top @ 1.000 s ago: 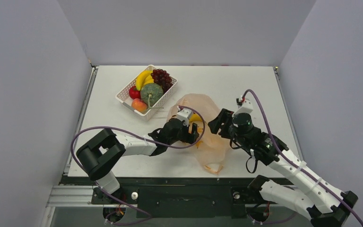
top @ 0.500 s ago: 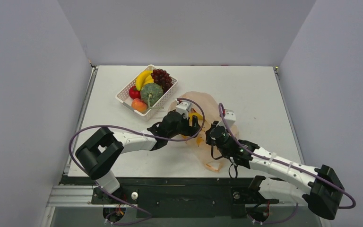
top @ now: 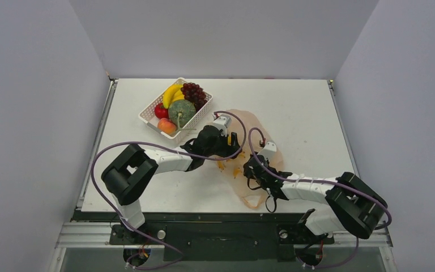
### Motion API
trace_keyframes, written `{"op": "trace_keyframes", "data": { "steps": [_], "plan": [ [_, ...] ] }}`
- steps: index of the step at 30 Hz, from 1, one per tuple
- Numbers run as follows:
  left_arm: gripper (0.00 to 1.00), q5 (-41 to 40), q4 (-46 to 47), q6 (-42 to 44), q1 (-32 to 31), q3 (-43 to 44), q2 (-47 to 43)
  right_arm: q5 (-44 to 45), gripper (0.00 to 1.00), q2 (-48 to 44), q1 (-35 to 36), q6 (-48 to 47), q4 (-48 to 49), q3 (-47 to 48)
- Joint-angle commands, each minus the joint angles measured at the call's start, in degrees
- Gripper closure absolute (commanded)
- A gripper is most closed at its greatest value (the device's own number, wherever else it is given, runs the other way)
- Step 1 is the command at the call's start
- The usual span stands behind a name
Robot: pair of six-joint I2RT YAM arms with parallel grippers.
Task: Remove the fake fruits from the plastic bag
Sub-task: Take out the fake fruit from the plastic bag.
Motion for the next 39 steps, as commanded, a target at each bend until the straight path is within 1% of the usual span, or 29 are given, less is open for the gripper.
{"op": "trace_keyframes", "data": {
  "steps": [1,2,5,7,10,13,19,21,22,26,29,31,34,37,39],
  "plan": [
    [0.31,3.35,-3.64,2.82,1.65,5.21,3.43,-14.08,1.0,4.38,-1.24,2.84,6.78,-1.2],
    [0.31,3.52,-4.51,3.74,1.72,6.65,4.3,-15.64,1.0,5.7,-1.33,3.58,6.66,-2.14],
    [0.31,3.79,-9.97,8.84,1.51,9.98,5.92,-23.79,1.0,7.67,-1.34,7.62,11.21,-5.37],
    [0.31,4.26,-13.1,11.91,1.4,12.03,6.87,-26.39,1.0,8.22,-1.32,9.17,12.78,-7.56],
    [0.31,2.93,-18.01,16.46,1.3,16.11,8.14,-27.16,1.0,6.0,-1.35,10.07,12.35,-10.27],
    [0.3,1.55,-24.39,21.69,1.3,19.59,8.92,-26.11,1.0,2.43,-1.34,9.36,7.96,-10.96],
    [0.28,0.9,-31.74,30.87,1.19,24.68,11.51,-23.82,1.0,-4.43,-1.78,7.72,1.14,-10.9],
    [0.26,0.82,-32.88,32.09,1.21,25.83,12.66,-23.18,1.0,-5.98,-1.79,7.44,0.03,-11.12],
    [0.26,2.01,-32.58,32.44,1.13,25.95,13.11,-22.86,1.0,-6.8,-1.86,7.36,-0.51,-11.28],
    [0.25,2.11,-32.47,33.93,0.92,27.12,14.73,-22.9,1.0,-7.36,-1.96,6.83,-1.3,-11.02],
    [0.25,4.63,-31.92,34.55,0.58,28.12,15.83,-22.99,1.0,-7.2,-2.02,6.76,-1.33,-10.85],
    [0.27,4.59,-32.07,34.68,0.0,29.15,16.74,-22.86,1.0,-7.17,-2.02,6.64,-1.47,-10.75],
    [0.31,4.22,-32.4,35.06,-1.08,30.58,17.89,-22.66,1.0,-7.32,-1.98,6.42,-1.7,-10.63],
    [0.34,1.64,-32.46,34.76,-2.29,31.29,18.91,-22.62,1.0,-7.41,-1.94,6.16,-1.83,-10.36],
    [0.33,-0.5,-32.31,34.74,-3.18,31.56,18.63,-22.67,1.0,-7.33,-1.97,6.24,-1.89,-10.31]
  ]
}}
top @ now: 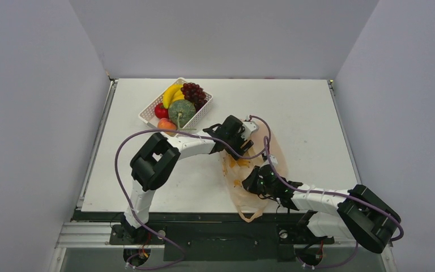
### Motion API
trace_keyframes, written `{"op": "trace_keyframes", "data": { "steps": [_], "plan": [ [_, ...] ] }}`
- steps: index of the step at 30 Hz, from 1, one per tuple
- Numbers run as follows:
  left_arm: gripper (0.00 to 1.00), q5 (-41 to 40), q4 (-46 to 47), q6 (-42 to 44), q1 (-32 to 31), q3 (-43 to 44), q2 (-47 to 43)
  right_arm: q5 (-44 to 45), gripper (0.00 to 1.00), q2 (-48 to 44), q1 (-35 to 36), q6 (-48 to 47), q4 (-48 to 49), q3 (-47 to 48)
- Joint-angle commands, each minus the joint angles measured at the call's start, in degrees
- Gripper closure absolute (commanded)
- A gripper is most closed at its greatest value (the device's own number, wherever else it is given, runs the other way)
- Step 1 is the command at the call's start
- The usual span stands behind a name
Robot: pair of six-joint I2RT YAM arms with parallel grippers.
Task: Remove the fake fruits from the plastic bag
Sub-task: Take out the fake fruit from the plastic bag.
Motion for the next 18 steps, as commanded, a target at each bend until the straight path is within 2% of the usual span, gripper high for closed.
{"op": "trace_keyframes", "data": {
  "steps": [1,5,9,18],
  "plan": [
    [0.31,-3.07,0.37,1.29,-2.33,3.2,0.28,1.24,1.0,-0.55,-0.38,-1.81,-2.46,0.05],
    [0.31,-2.63,0.64,-1.59,-2.32,3.73,-2.55,1.24,1.0,-1.11,-0.36,-1.77,-2.94,-0.19],
    [0.31,1.51,4.21,-3.38,-1.67,2.31,-5.99,1.25,1.0,-1.95,-0.35,-1.79,-3.39,-0.43],
    [0.36,6.83,5.46,-3.07,-1.46,4.67,-1.34,1.29,1.0,-3.05,-0.36,-1.91,-4.21,-0.5]
  ]
}}
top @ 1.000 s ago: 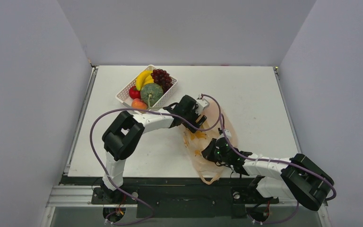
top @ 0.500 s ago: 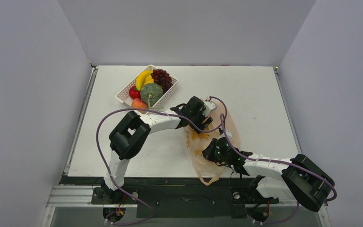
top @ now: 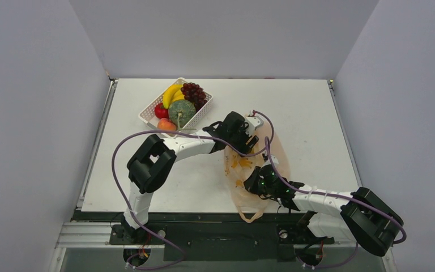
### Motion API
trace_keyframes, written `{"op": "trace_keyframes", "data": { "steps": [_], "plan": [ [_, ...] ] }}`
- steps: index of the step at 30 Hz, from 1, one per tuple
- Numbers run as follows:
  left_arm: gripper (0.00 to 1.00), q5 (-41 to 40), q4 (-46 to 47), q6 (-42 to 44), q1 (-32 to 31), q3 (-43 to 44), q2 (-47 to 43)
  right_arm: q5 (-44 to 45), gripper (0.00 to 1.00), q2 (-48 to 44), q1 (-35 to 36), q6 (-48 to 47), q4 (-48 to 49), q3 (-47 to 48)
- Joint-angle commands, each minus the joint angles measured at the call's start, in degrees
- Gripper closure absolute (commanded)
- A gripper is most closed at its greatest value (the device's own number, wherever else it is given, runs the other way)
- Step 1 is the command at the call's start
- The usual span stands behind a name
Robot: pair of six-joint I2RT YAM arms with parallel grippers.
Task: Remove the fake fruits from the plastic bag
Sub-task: Take out the fake fruit from the plastic bag.
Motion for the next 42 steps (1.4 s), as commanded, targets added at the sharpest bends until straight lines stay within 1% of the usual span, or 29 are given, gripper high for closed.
{"op": "trace_keyframes", "data": {
  "steps": [1,7,10,13,16,19,21,23,24,26,27,28,30,31,32,34,37,38,40,42],
  "plan": [
    [0.36,4.16,2.21,0.02,-0.01,3.49,2.29,1.13,1.0,-1.45,-0.07,-0.92,-1.82,-0.58],
    [0.36,3.83,-0.26,1.73,0.32,6.95,6.89,0.94,1.0,-1.85,-0.12,-1.13,-2.07,-0.61],
    [0.38,2.79,-5.34,1.96,0.71,10.57,9.2,0.89,1.0,-2.26,-0.1,-1.16,-2.08,-0.56],
    [0.39,2.75,-7.4,2.2,0.76,11.06,10.57,1.01,1.0,-2.44,-0.08,-1.11,-2.25,-0.56],
    [0.43,1.52,-9.74,2.69,0.39,11.46,11.25,1.27,1.0,-2.48,-0.06,-1.04,-2.53,-0.68],
    [0.47,-0.44,-10.18,2.58,0.38,9.01,10.2,3.18,1.0,-3.23,-0.11,-0.73,-4.07,-0.73],
    [0.51,-1.52,-10.31,1.93,0.42,7.26,8.65,5.66,1.0,-4.08,-0.1,-0.37,-6.03,-0.42],
    [0.58,-0.9,-9.8,-0.28,0.85,5.43,6.45,7.8,1.0,-4.98,-0.09,-0.17,-7.76,-0.03],
    [0.59,0.45,-9.5,-1.21,1.01,4.79,4.82,8.56,1.0,-5.68,-0.12,-0.05,-8.46,0.3],
    [0.72,2.86,-8.86,-4.9,1.26,3.26,2.62,11.79,1.0,-6.58,-0.09,0.39,-10.55,1.09],
    [0.8,3.46,-8.73,-7.37,1.38,2.46,2.03,12.62,1.0,-6.95,-0.11,0.45,-12.78,1.68],
    [0.82,4.69,-8.48,-8.54,1.37,1.91,0.73,14.03,1.0,-7.63,-0.12,0.5,-13.61,1.88],
    [0.9,6.47,-7.29,-12.57,1.61,0.1,-1.26,15.32,1.0,-8.52,-0.13,0.27,-15.03,2.47],
    [0.99,6.72,-5.92,-15.52,1.79,-1.47,-2.02,15.66,0.99,-8.71,-0.13,0.13,-15.15,2.64],
    [1.0,7.19,-5.05,-17.14,1.93,-2.48,-3.65,15.65,0.96,-8.99,-0.08,-0.42,-14.68,2.67],
    [1.0,8.84,0.05,-21.13,2.31,-7.03,-6.32,14.05,0.94,-8.82,0.05,-2.02,-12.62,2.97],
    [1.0,9.67,6.3,-27.08,2.81,-10.95,-9.62,10.0,0.95,-7.61,1.13,-4.9,-6.7,2.92],
    [1.0,9.64,9.16,-28.16,2.83,-12.65,-11.06,7.53,0.95,-6.56,1.34,-6.33,-4.74,3.03],
    [1.0,8.95,13.45,-29.22,2.82,-15.16,-13.02,5.28,0.95,-5.61,2.19,-7.69,-4.07,3.78],
    [1.0,8.6,17.87,-29.96,2.86,-17.8,-14.79,4.45,0.94,-6.92,3.32,-7.49,-4.31,4.33]
  ]
}}
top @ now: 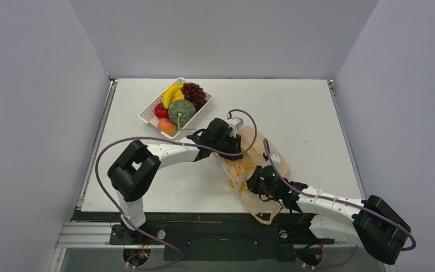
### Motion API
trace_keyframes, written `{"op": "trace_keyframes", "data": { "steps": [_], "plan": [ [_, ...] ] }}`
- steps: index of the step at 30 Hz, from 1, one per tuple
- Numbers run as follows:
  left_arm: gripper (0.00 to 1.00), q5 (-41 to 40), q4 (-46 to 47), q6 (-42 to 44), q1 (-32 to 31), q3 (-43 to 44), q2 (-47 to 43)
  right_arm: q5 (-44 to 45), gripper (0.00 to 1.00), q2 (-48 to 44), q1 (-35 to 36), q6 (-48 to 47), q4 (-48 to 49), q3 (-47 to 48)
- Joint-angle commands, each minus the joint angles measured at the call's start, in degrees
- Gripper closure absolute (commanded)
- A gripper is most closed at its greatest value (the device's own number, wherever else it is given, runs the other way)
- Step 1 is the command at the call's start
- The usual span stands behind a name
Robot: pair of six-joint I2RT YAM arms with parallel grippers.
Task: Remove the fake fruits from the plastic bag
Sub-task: Take out the fake fruit from the plastic bag.
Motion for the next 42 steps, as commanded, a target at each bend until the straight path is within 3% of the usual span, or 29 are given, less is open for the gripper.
{"op": "trace_keyframes", "data": {
  "steps": [1,6,10,13,17,22,26,31,36,40,42],
  "plan": [
    [1.0,0.67,15.45,-5.75,0.41,-4.22,-7.13,-3.75,0.93,-2.53,2.41,-2.76,4.6,3.2],
    [1.0,-2.27,27.22,-6.01,0.51,-12.07,-11.27,-0.06,0.87,-11.78,3.31,-1.14,-3.89,5.53],
    [1.0,-3.12,34.4,-5.27,0.47,-16.11,-13.43,2.39,0.75,-16.78,2.31,-0.75,-8.35,9.17],
    [1.0,-3.45,37.44,-5.62,0.53,-17.92,-14.4,1.75,0.64,-15.2,1.21,-2.1,-7.63,10.98],
    [1.0,-2.68,39.75,-7.54,0.57,-18.35,-14.71,-0.5,0.62,-7.76,0.63,-4.66,-2.35,13.37],
    [1.0,-1.14,42.25,-11.67,1.38,-18.4,-14.64,-3.73,0.78,0.36,1.88,-5.35,5.0,10.46],
    [1.0,0.67,42.06,-15.57,3.2,-17.99,-14.4,-0.53,0.98,1.41,4.06,-4.55,7.83,6.06],
    [1.0,7.25,37.09,-23.8,5.69,-15.64,-14.21,1.93,1.0,0.72,-2.2,-6.47,4.7,5.42],
    [1.0,20.37,26.76,-30.59,7.29,-15.21,-12.33,-0.44,0.98,-0.01,-8.46,-11.15,1.53,9.74],
    [1.0,19.55,15.43,-29.36,6.63,-18.96,-15.61,-0.54,0.94,0.09,-11.39,-12.04,-0.39,13.8],
    [1.0,15.12,8.39,-25.88,5.42,-20.03,-18.78,0.58,0.93,-0.3,-12.45,-11.6,-0.93,15.17]
  ]
}}
